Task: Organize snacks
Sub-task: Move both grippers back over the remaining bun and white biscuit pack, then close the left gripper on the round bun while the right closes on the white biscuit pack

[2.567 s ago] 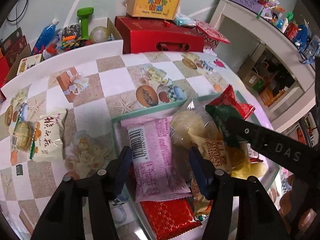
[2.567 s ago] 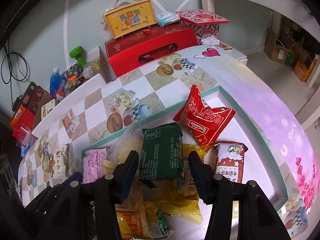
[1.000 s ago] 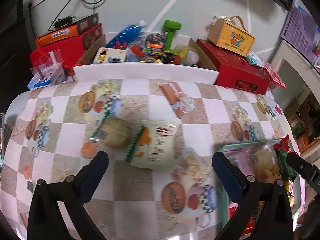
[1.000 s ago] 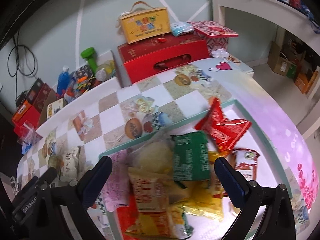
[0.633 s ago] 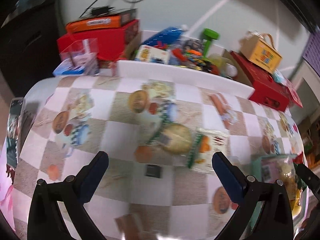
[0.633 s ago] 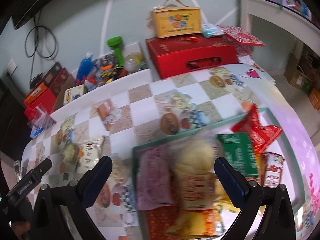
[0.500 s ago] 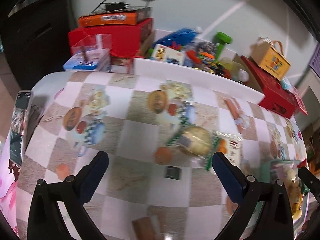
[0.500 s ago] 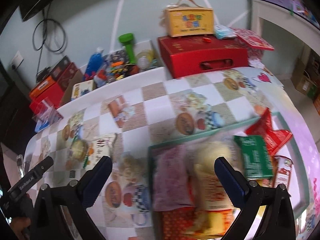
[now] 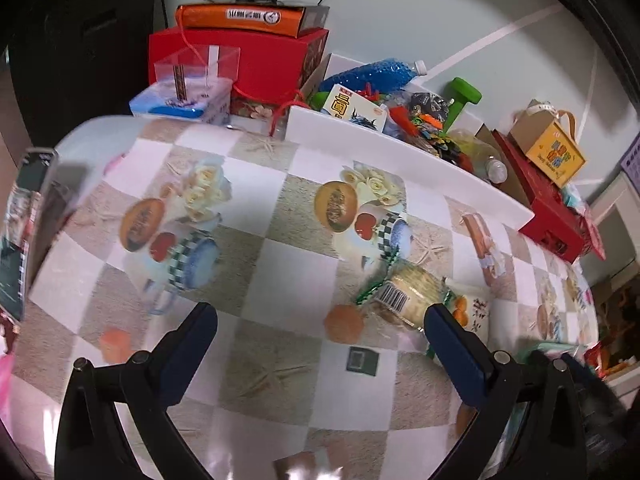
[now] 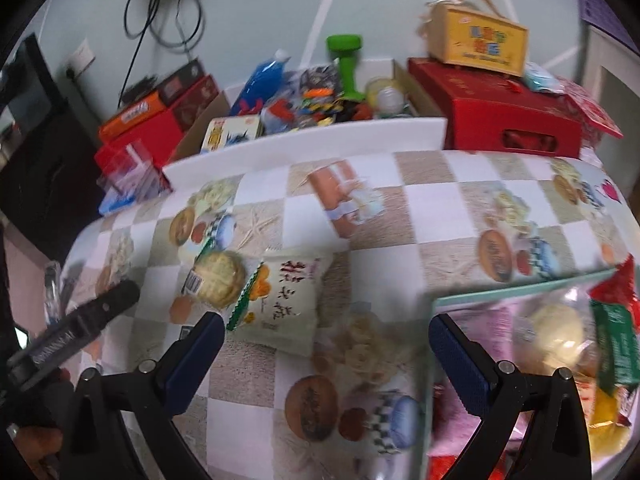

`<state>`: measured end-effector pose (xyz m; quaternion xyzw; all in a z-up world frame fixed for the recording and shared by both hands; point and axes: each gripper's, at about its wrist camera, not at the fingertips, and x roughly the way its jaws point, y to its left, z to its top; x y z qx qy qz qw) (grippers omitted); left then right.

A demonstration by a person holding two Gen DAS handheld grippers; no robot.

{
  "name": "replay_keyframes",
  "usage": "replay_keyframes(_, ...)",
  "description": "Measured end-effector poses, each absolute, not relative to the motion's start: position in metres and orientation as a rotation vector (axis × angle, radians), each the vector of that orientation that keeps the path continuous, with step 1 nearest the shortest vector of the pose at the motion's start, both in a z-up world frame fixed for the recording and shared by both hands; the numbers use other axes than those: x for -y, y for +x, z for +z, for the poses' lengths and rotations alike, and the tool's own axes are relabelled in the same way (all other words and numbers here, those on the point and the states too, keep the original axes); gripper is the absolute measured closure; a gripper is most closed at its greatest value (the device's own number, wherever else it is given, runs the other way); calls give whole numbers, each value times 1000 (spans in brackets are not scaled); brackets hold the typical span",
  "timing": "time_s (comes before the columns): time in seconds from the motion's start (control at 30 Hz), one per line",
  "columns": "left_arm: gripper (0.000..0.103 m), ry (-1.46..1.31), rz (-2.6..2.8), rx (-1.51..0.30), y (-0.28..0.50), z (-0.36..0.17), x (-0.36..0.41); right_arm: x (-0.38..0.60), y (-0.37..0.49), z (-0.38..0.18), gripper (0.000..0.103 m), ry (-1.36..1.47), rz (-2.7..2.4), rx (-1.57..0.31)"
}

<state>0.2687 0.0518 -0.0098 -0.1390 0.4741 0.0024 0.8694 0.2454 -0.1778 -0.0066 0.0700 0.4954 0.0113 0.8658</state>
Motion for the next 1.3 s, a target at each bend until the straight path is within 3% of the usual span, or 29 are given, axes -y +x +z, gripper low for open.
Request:
replay_keyframes(0.37,0,-259,-43,-1060,295,-35,-37,154,280,-48,0,75,18,-1088)
replay_keyframes(0.63,0,-250,-118,-1080,309,-41,-20,151,296,-65,10,54,-12,-1098)
replay_keyframes(0.97,0,-141,-172,-1124,327,-55,17,163,293,-72,11,54,-53,-1090)
replay_keyframes(1.07,1,-91,-141,-1120,329,-56,21,161,292,-71,19,41,-58,-1083)
replay_keyframes(1.3,30,-67,-117,-1096,327,-53,19,156,290,-67,44,17,-50,-1066)
